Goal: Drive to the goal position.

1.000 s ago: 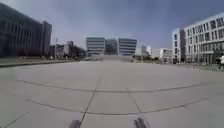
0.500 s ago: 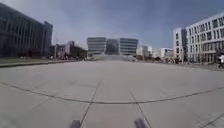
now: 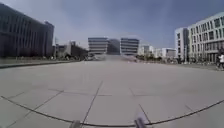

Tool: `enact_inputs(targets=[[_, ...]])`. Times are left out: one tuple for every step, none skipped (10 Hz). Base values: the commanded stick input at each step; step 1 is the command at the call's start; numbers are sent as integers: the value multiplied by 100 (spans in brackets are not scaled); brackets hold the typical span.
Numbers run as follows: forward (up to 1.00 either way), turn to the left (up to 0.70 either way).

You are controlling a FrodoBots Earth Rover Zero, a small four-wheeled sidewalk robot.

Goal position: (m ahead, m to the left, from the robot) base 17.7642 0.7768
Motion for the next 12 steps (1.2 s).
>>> enact_inputs(targets=[[100,0],[100,0],[100,0],[100,0],[100,0],[100,0],[100,0],[100,0],[100,0],[100,0],[100,0],[100,0]])
